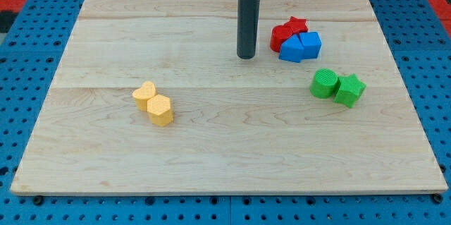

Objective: Move the green blocks to the left side of the board

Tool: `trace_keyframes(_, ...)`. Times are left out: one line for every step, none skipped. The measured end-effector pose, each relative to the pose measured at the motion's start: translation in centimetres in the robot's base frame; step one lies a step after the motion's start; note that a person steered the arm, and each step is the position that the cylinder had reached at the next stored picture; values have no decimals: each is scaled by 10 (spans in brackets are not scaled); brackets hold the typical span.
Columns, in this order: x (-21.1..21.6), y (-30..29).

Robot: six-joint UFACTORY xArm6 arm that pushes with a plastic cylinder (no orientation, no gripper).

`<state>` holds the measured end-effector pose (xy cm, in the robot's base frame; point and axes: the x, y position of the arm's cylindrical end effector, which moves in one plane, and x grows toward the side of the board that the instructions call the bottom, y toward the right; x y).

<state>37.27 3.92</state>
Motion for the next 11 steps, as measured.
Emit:
trace_keyframes(3,21)
trace_keyframes(4,38)
trace_keyframes(11,81)
trace_keyframes(20,121)
trace_keyframes(26,167)
trace_keyframes(38,213)
trace_keyframes(67,233)
trace_keyframes(85,225)
trace_keyframes(84,181)
trace_keyframes(84,141)
trace_keyframes(84,113)
